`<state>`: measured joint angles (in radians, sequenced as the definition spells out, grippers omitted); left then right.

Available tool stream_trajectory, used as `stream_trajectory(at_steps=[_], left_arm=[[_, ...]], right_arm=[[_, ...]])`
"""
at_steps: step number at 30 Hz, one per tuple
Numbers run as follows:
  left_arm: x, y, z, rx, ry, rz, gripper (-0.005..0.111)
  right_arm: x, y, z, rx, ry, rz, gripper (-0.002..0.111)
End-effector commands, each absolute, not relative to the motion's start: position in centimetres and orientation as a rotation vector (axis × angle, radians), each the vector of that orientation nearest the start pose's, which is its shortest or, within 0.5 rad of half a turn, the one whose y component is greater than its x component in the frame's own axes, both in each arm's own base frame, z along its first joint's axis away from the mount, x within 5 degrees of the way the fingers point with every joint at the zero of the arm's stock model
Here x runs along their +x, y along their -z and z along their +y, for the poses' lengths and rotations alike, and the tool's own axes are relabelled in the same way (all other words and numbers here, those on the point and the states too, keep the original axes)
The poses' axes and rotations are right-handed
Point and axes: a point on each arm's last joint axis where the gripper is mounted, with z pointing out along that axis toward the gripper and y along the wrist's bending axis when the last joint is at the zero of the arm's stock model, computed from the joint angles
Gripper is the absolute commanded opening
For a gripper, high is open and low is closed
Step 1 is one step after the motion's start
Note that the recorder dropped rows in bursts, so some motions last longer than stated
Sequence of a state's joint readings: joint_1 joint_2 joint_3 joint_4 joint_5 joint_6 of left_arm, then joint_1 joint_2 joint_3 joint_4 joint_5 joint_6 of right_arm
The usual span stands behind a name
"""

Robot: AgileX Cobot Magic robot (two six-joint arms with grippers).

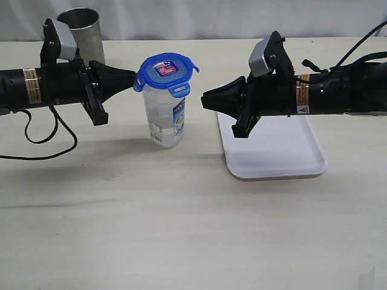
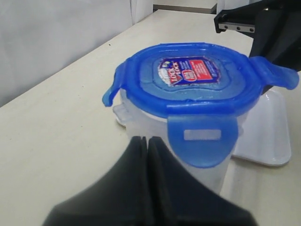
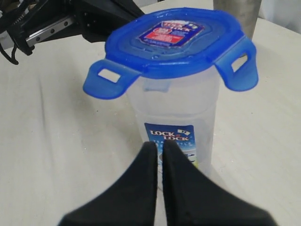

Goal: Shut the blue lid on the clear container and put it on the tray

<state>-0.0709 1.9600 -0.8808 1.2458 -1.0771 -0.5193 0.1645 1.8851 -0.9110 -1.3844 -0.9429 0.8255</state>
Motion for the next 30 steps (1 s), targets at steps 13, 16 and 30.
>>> stream_trajectory(at_steps=[13,16,30], left_arm=[[33.4,-15.4,-9.5,1.011,0.812,1.561,0.000],[33.3,-15.4,-9.5,1.022,0.820,1.556,0.000],[33.9,-14.9,-9.1,0.957,0.764,1.657,0.000]], right_arm=[[32.9,-16.7,12.8,-1.046,-0.835,1.739,0.004],[32.9,-16.7,12.8,-1.046,-0.835,1.739,0.004],[33.5,-17.1,12.7,-0.931,-0.826,1.742,0.005]])
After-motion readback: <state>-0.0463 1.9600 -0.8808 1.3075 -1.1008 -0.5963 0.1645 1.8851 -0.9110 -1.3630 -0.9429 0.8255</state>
